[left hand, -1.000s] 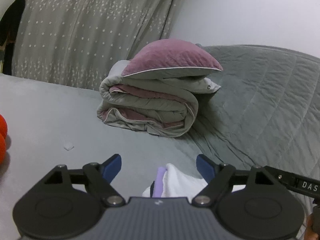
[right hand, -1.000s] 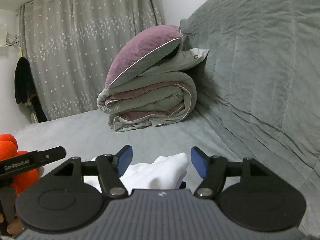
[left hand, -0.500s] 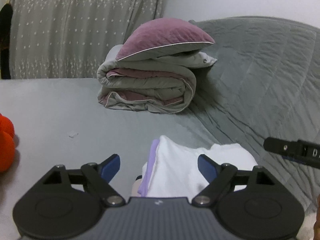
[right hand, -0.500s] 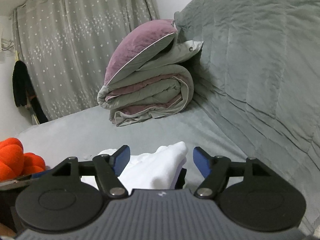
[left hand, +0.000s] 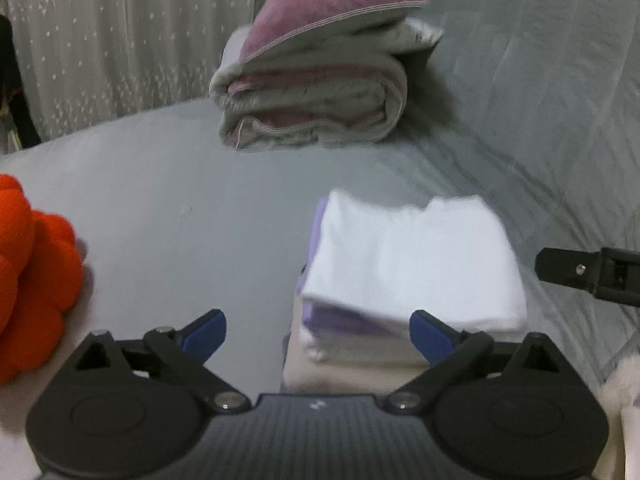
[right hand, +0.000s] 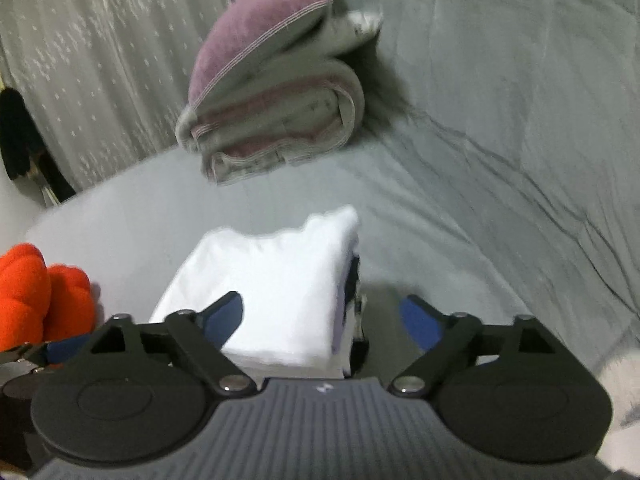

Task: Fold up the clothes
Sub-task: 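Open the right gripper and withdraw both grippers from the stack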

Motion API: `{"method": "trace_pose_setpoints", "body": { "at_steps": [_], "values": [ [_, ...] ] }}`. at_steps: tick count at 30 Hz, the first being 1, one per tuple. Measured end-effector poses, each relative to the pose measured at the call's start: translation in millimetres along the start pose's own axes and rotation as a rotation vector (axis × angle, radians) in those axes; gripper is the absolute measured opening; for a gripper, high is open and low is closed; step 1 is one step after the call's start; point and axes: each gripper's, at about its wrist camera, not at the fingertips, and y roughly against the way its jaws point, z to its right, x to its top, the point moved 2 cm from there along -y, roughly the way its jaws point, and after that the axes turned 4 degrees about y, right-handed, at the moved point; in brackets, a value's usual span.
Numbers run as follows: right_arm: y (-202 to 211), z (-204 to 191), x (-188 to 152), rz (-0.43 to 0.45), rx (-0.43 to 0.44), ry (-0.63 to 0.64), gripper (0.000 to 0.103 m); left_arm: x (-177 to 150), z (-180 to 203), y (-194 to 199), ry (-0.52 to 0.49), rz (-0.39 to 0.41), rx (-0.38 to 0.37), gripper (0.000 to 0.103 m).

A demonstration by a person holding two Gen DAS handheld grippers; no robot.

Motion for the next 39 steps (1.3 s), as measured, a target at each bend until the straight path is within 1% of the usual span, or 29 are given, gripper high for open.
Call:
{"method": "trace_pose_setpoints", "body": {
  "at_steps": [1, 6, 9, 11, 13, 17, 20, 21, 27, 33, 39],
  "values": [
    [1.3, 0.1, -1.5, -0.015, -0.005, -0.003, 0.099, -1.5, 0.0, 1.4, 0.0, -0.018, 0.013, 0.1],
    [8.9, 0.7, -7.2, -0.085, -0.018, -0.005, 0.1, -6.0, -0.2, 13.9, 0.008, -0.063, 0.039, 0.102],
    [18.1, 0.3, -9.9, -0.097, -0.016, -0.005, 0.103, -6.8, 1.3, 22.3, 0.005, -0.081, 0.046, 0.102],
    [24.3, -0.3, -11.4, -0.104, -0.01, -0.002, 0.103, -6.5, 2.6, 27.3, 0.001, -0.101, 0.041, 0.102],
    [30.9, -0.7, -12.6, -0.102, -0.004, -0.013, 0.103, -6.7, 4.0, 35.7, 0.004, -0.098, 0.033, 0.102],
    [45.7, -1.8, -13.8, -0.074, -0.006, -0.034, 0.103, -8.1, 6.6, 53.7, -0.005, -0.044, 0.04, 0.103],
    [53.2, -4.5, -14.4, -0.09, -0.063, -0.029, 0.103, -7.3, 5.8, 63.1, 0.017, -0.042, 0.057, 0.103],
    [55.7, -5.2, -14.9, -0.088, -0.067, -0.027, 0.103, -7.2, 5.4, 66.0, 0.024, -0.042, 0.061, 0.103],
    [70.6, -6.5, -20.3, -0.089, -0.066, -0.028, 0.103, -11.5, -1.4, 79.2, 0.072, -0.05, 0.083, 0.102],
    [83.0, -9.8, -22.1, -0.089, -0.071, -0.022, 0.103, -12.7, -2.3, 95.9, 0.039, -0.029, 0.113, 0.102],
    [92.1, -12.7, -24.9, -0.09, -0.07, -0.018, 0.103, -10.5, -4.6, 106.1, 0.06, -0.019, 0.105, 0.103]
  ]
}}
